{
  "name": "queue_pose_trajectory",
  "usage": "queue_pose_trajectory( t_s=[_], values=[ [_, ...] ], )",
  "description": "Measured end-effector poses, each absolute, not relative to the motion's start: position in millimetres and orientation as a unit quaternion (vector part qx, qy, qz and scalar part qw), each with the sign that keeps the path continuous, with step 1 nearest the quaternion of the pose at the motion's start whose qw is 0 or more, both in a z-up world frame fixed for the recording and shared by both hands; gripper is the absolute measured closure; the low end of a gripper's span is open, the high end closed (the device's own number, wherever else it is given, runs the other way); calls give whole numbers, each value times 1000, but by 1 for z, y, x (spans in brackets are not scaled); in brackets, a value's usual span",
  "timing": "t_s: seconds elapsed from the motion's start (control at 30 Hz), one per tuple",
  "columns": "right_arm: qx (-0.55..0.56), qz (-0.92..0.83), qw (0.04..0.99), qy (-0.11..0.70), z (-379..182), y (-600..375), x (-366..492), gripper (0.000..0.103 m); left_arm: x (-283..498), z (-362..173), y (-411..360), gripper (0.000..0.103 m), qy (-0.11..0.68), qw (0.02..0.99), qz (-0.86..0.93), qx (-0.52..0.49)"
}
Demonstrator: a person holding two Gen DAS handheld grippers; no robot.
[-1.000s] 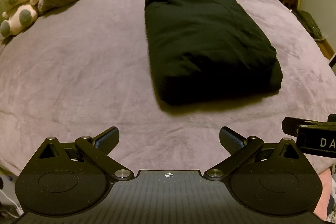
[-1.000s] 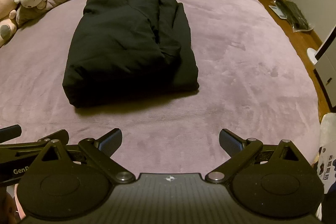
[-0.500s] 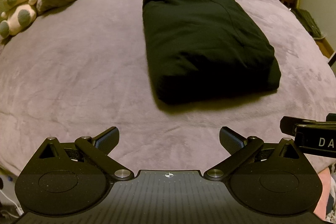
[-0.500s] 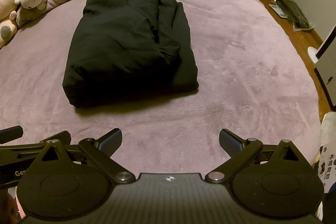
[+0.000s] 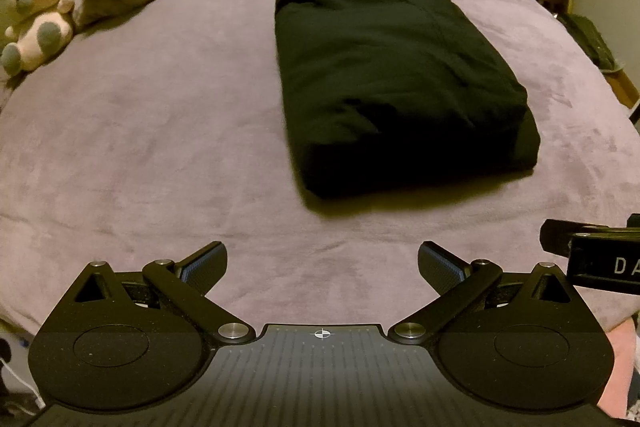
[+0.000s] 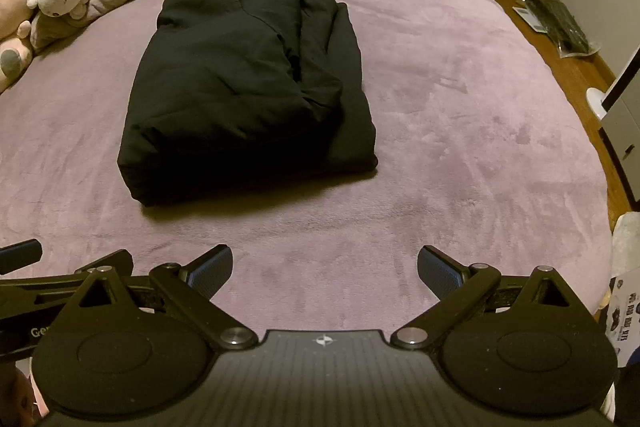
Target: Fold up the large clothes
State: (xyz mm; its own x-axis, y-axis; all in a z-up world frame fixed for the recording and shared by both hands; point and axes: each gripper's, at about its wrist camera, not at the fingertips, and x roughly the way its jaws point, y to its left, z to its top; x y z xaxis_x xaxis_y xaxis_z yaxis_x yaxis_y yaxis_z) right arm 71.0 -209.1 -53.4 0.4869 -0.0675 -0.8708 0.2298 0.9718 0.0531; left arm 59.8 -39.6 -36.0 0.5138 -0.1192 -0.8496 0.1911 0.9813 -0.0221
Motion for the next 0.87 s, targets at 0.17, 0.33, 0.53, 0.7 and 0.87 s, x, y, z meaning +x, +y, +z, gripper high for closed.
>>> queue_pose_trajectory(
  t_s=[0.17, 0.33, 0.53, 0.7, 0.87],
  values=[
    [82, -87, 858, 499, -54, -209, 72, 4, 61, -36, -40, 0, 487, 868, -91, 40],
    [82, -87, 858, 499, -54, -209, 72, 4, 61, -36, -40, 0, 487, 868, -92, 42],
    [82, -88, 858, 499, -55, -210, 71, 4, 60, -36, -41, 0, 487, 868, -91, 43],
    [82, -88, 858, 499, -55, -210, 71, 4, 61, -37, -43, 0, 491, 865, -88, 45],
    [82, -89, 858, 499, -55, -210, 71, 4, 62, -37, -44, 0, 493, 865, -88, 46]
  ],
)
